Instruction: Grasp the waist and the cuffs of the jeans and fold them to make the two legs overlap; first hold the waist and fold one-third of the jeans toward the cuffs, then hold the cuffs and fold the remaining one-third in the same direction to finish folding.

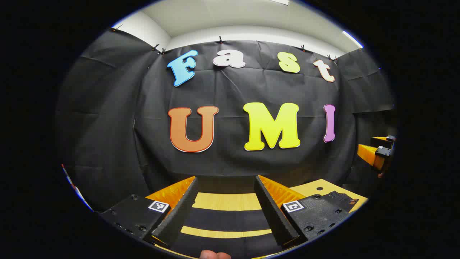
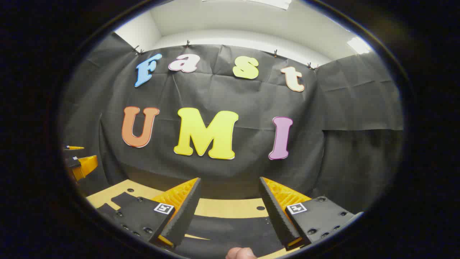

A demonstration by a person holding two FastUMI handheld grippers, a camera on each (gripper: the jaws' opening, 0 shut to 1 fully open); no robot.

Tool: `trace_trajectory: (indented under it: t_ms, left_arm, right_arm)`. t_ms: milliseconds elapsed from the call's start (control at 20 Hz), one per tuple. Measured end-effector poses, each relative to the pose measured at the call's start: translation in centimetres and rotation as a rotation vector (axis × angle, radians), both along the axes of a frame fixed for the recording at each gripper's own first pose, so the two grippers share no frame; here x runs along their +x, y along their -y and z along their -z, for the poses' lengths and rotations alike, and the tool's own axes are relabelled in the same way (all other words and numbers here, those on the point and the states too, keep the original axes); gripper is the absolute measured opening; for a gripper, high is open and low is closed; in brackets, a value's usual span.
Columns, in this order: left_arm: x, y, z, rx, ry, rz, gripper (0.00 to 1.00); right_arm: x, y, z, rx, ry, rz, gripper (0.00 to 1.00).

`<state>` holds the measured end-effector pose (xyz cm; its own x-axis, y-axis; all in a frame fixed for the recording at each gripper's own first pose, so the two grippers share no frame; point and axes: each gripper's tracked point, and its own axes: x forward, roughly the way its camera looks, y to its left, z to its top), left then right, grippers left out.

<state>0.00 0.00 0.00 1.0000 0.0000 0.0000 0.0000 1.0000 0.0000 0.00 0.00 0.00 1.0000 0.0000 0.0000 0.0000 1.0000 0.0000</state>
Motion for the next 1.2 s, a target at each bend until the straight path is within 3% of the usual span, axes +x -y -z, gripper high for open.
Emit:
trace_trajectory:
  t_ms: [750, 1200]
  left_arm:
    - [1.9, 0.7, 1.8, 0.011, -0.032, -0.005, 0.99]
    - [2.1, -1.4, 3.4, 0.005, -0.071, -0.05, 0.99]
  right_arm:
    - [2.4, 0.4, 0.7, -0.014, -0.007, -0.016, 0.97]
    - [3.3, 3.5, 2.5, -0.047, -0.048, -0.012, 0.97]
